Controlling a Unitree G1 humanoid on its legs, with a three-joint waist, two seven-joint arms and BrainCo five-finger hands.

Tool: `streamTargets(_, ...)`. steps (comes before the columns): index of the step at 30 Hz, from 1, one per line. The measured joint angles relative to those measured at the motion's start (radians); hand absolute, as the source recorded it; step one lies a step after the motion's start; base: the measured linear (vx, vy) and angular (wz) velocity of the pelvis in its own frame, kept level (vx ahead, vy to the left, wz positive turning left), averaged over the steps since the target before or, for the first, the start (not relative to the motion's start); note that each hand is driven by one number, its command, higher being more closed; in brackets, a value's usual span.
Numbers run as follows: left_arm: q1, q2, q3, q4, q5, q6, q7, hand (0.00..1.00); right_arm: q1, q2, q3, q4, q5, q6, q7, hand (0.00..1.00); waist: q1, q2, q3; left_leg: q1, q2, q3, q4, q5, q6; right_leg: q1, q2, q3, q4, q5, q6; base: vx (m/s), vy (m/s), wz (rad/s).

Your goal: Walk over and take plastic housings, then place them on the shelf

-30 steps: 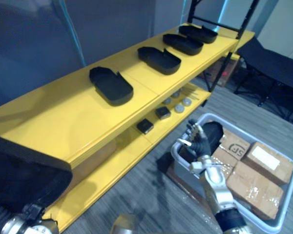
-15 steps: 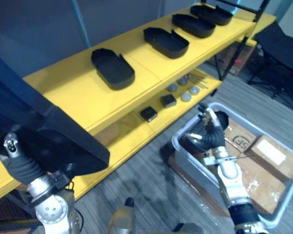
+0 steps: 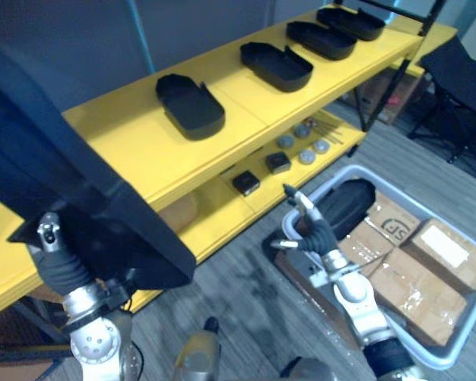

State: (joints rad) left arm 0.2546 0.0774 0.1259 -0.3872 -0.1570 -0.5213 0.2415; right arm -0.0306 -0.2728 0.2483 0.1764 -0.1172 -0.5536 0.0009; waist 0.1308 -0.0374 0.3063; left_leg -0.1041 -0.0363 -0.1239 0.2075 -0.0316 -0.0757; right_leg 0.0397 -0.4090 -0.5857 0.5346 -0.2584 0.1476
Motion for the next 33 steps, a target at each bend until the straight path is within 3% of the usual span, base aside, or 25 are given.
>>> streamTargets(4, -0.020, 0.021, -0.052, 0.019, 0.001, 0.005, -0.026, 1.00, 0.010, 0.001, 0.040, -0.003, -0.061, -0.023, -0.046, 0.00, -0.008, 0.002, -0.004, 0.000, -0.009, -0.002, -0.046, 0.041, 0.004, -0.003, 0.013, 0.046, -0.056, 0.014, 0.015, 0.04, 0.024, 0.19)
streamTargets(9, -0.034, 0.023, -0.060, 0.020, 0.007, 0.009, 0.046, 1.00, -0.061, 0.020, 0.065, 0.038, -0.098, -0.031, -0.099, 0.00, -0.009, 0.012, -0.001, 0.001, 0.026, 0.068, -0.060, 0.045, 0.007, -0.022, 0.061, 0.108, -0.165, 0.080, 0.008, -0.01, 0.059, -0.39)
streamTargets(14, -0.040, 0.021, -0.053, 0.025, 0.008, 0.009, 0.093, 1.00, -0.060, 0.029, 0.063, 0.037, -0.130, -0.032, -0.165, 0.00, -0.010, 0.031, 0.012, -0.017, 0.029, 0.113, -0.053, 0.036, 0.016, -0.073, 0.056, 0.150, -0.155, 0.083, 0.000, -0.03, 0.029, -0.25)
streamTargets(17, -0.080, 0.020, -0.033, 0.025, 0.009, 0.001, 0.104, 1.00, -0.074, 0.032, 0.017, 0.036, -0.133, -0.036, -0.238, 0.00, -0.020, 0.042, 0.051, -0.093, 0.022, 0.114, 0.050, -0.001, 0.022, -0.138, 0.029, 0.161, -0.069, 0.052, -0.005, -0.04, 0.022, -0.01)
streamTargets(21, -0.117, 0.017, -0.006, 0.056, 0.011, -0.001, 0.138, 1.00, -0.093, 0.054, -0.100, 0.033, -0.110, -0.036, -0.310, 0.00, -0.038, 0.034, 0.116, -0.156, 0.008, 0.109, 0.235, -0.095, 0.026, -0.169, -0.018, 0.179, 0.081, -0.024, 0.007, -0.04, 0.013, 0.09)
streamTargets(27, -0.093, -0.010, 0.054, 0.052, 0.019, 0.005, 0.157, 1.00, -0.051, 0.104, -0.198, -0.033, -0.034, -0.042, -0.311, 0.00, -0.035, 0.032, 0.115, -0.142, -0.022, 0.104, 0.295, -0.160, 0.045, -0.096, -0.053, 0.147, 0.101, -0.078, 0.031, 0.04, 0.026, 0.19)
streamTargets(29, -0.093, -0.007, 0.093, 0.050, 0.019, 0.009, 0.145, 1.00, -0.051, 0.118, -0.238, -0.049, -0.002, -0.042, -0.312, 0.00, -0.035, 0.022, 0.092, -0.131, -0.022, 0.128, 0.289, -0.173, 0.054, -0.047, -0.062, 0.115, 0.060, -0.086, 0.054, 0.14, 0.036, 0.49)
streamTargets(30, -0.086, -0.002, 0.113, 0.041, 0.019, 0.012, 0.138, 1.00, -0.050, 0.122, -0.260, -0.053, 0.020, -0.042, -0.312, 0.00, -0.031, 0.002, 0.074, -0.101, -0.020, 0.157, 0.269, -0.183, 0.064, -0.019, -0.063, 0.122, 0.062, -0.069, 0.056, 0.19, 0.005, 0.31)
streamTargets(31, -0.084, -0.002, 0.128, 0.036, 0.020, 0.012, 0.138, 1.00, -0.053, 0.124, -0.267, -0.058, 0.029, -0.041, -0.312, 0.00, -0.028, -0.008, 0.065, -0.091, -0.024, 0.159, 0.274, -0.192, 0.064, -0.033, -0.076, 0.149, 0.103, -0.052, 0.045, 0.24, 0.051, 0.27)
streamTargets(33, -0.060, -0.002, 0.164, 0.007, 0.060, 0.026, 0.158, 1.00, -0.055, 0.131, -0.274, -0.076, 0.033, -0.041, -0.309, 0.00, -0.023, -0.025, 0.038, -0.035, -0.040, 0.152, 0.257, -0.208, 0.075, -0.122, -0.101, 0.272, 0.295, 0.086, -0.069, 0.23, 0.117, 0.13)
